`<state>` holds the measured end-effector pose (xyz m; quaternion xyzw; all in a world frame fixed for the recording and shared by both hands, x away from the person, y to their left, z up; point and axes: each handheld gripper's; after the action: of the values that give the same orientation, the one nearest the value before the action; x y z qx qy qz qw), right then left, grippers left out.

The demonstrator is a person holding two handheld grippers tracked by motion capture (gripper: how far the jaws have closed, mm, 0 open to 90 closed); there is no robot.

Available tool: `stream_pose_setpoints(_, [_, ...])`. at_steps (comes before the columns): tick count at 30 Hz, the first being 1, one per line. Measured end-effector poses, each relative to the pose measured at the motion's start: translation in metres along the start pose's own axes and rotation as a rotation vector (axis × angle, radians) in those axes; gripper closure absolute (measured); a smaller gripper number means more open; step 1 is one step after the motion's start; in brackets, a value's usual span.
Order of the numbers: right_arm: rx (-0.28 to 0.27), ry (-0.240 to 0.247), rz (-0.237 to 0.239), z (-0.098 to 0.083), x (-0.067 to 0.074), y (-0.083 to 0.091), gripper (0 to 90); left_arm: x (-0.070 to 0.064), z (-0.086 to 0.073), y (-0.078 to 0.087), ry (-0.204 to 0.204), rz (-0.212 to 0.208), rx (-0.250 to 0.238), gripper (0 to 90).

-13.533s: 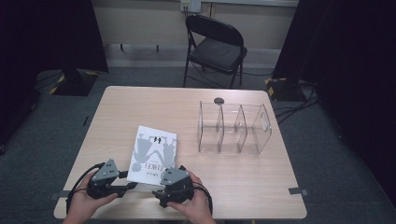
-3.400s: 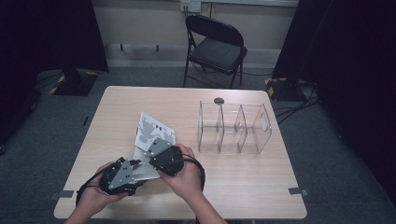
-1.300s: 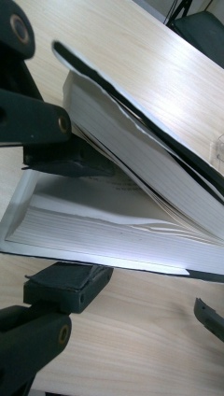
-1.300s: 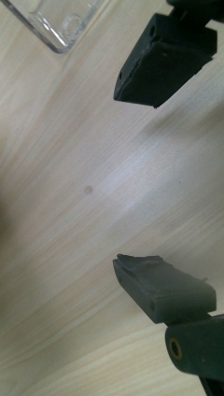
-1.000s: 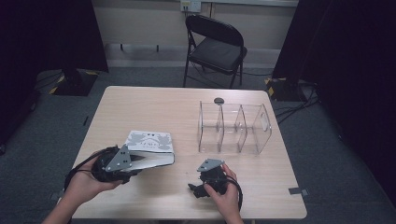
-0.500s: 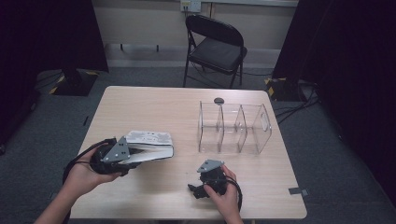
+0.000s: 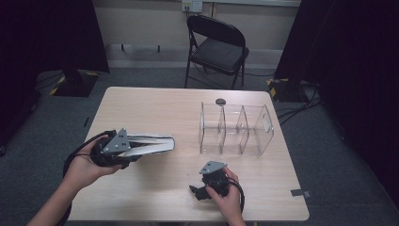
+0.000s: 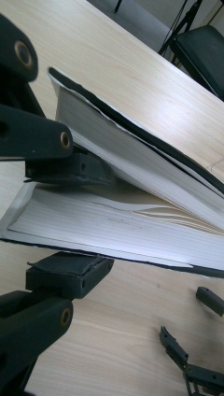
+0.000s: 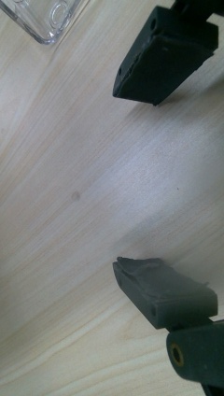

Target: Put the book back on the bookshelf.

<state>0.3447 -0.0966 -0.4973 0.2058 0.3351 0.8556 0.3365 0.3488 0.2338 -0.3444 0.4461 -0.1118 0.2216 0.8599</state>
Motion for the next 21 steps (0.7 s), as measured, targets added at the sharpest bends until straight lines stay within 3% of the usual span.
stream_pose_setpoints(10, [-0.006, -0.008, 0.005, -0.001, 0.0, 0.0, 13.5, 0.011, 0.002, 0.0, 0.014, 0.008, -0.001, 59.4])
stream_pose_setpoints(14, [-0.016, -0.01, 0.018, -0.002, -0.002, 0.0, 13.6, 0.012, 0.004, 0.001, 0.002, 0.012, 0.025, 59.5])
stream_pose_setpoints(15, [-0.012, -0.027, 0.019, -0.002, -0.002, 0.001, 13.6, 0.012, 0.004, 0.001, 0.002, 0.019, 0.025, 59.6])
stream_pose_setpoints(21, [-0.017, -0.017, 0.016, -0.002, -0.002, 0.0, 13.6, 0.012, 0.002, 0.0, -0.009, 0.026, 0.024, 59.5])
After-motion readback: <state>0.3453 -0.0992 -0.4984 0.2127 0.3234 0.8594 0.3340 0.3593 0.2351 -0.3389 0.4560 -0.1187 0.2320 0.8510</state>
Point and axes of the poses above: each handheld gripper's, and its own axes: y roughly backward along the jaws, z roughly out of its top, x roughly to its left, and after that the axes turned 11 degrees about -y, right-handed
